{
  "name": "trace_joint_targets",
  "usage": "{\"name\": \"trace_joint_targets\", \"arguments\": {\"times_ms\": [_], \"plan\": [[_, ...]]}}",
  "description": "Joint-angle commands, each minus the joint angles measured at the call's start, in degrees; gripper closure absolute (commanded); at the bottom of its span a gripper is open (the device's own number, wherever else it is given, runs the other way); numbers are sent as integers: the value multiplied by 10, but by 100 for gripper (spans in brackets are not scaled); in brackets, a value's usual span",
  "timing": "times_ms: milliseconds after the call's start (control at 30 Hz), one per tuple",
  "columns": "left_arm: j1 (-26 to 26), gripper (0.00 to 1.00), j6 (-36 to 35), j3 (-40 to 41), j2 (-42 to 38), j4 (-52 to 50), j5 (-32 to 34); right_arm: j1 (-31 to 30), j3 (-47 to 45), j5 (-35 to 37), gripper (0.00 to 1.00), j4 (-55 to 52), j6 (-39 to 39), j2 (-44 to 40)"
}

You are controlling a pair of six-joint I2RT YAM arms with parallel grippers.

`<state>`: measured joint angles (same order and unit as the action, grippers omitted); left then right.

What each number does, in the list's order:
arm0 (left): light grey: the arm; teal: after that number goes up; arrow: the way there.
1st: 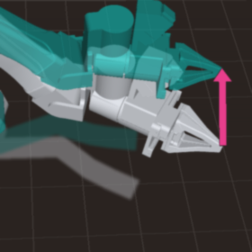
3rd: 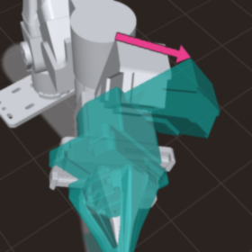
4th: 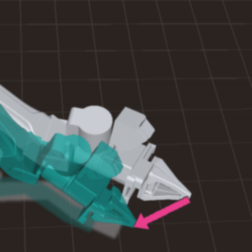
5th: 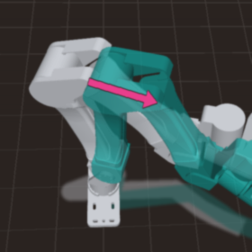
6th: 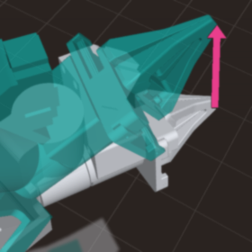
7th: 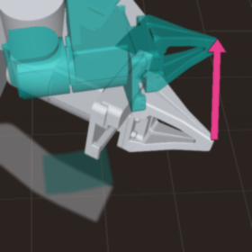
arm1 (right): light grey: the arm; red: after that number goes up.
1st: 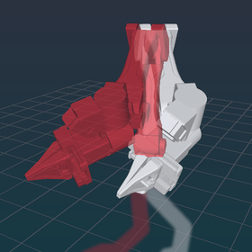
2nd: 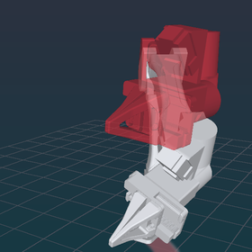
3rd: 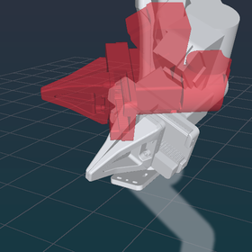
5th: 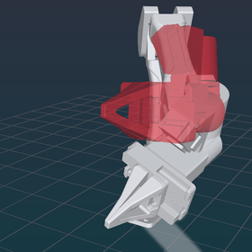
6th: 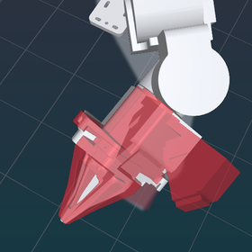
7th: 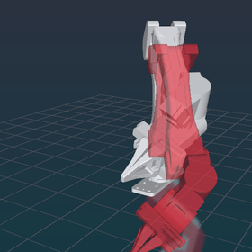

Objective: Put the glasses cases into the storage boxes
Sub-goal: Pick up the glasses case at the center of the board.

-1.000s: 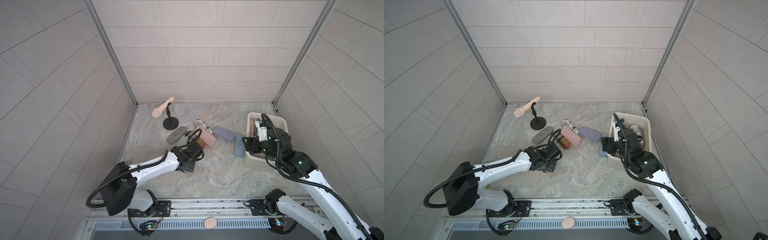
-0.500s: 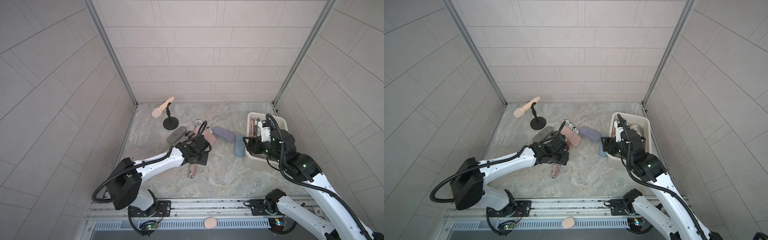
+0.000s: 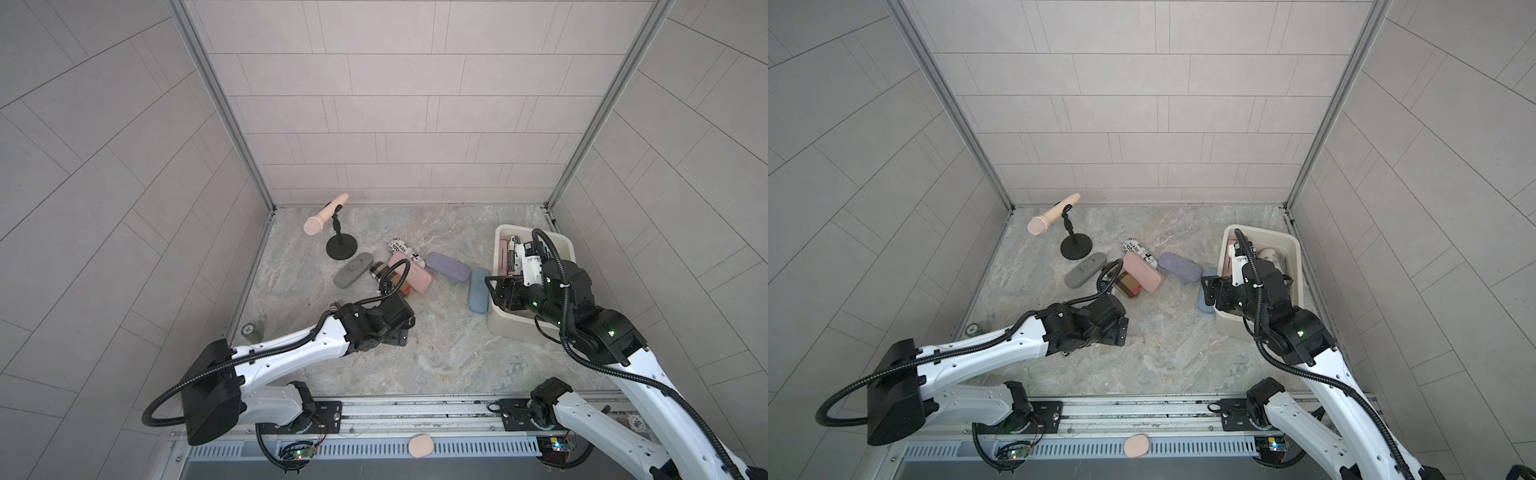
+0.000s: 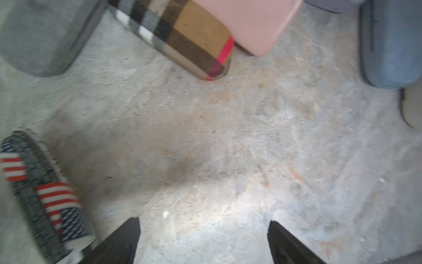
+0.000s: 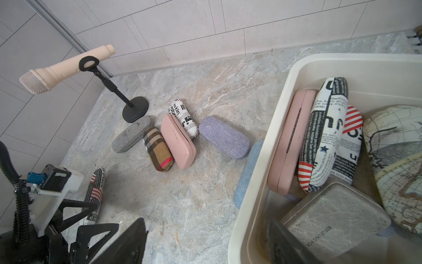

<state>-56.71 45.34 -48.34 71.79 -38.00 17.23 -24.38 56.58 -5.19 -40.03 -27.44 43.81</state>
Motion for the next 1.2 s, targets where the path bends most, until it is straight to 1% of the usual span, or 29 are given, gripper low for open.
{"name": "trace_joint_targets", "arguments": {"times_ms": [0,67,200,267,400,600,733,833,900,1000,1100,1167], "plan": [[16,1,73,22,-25,-77,121,-3,-8,-8,16,16,-10,0],[34,0,85,38,-47,-81,129,-3,-9,-12,16,17,-8,0],[76,0,89,81,-91,-50,107,-4,-6,-17,15,14,1,8],[104,0,92,100,-101,-32,83,-4,-4,-17,14,12,7,12],[151,0,118,131,-96,-6,34,-4,-4,-23,14,11,14,16],[170,1,122,155,-67,67,-27,-6,-6,-28,14,12,21,24],[176,9,121,173,-36,122,-64,-6,-8,-33,14,18,20,26],[178,18,125,186,-17,140,-57,-5,-10,-34,14,18,20,25],[178,26,124,193,-3,150,-54,-6,-11,-33,15,18,20,25],[178,29,115,195,17,154,-62,-6,-12,-35,16,16,20,26],[179,44,89,186,38,155,-71,-7,-11,-36,17,18,17,25],[178,47,70,180,42,156,-76,-6,-10,-37,18,20,14,25]]}}
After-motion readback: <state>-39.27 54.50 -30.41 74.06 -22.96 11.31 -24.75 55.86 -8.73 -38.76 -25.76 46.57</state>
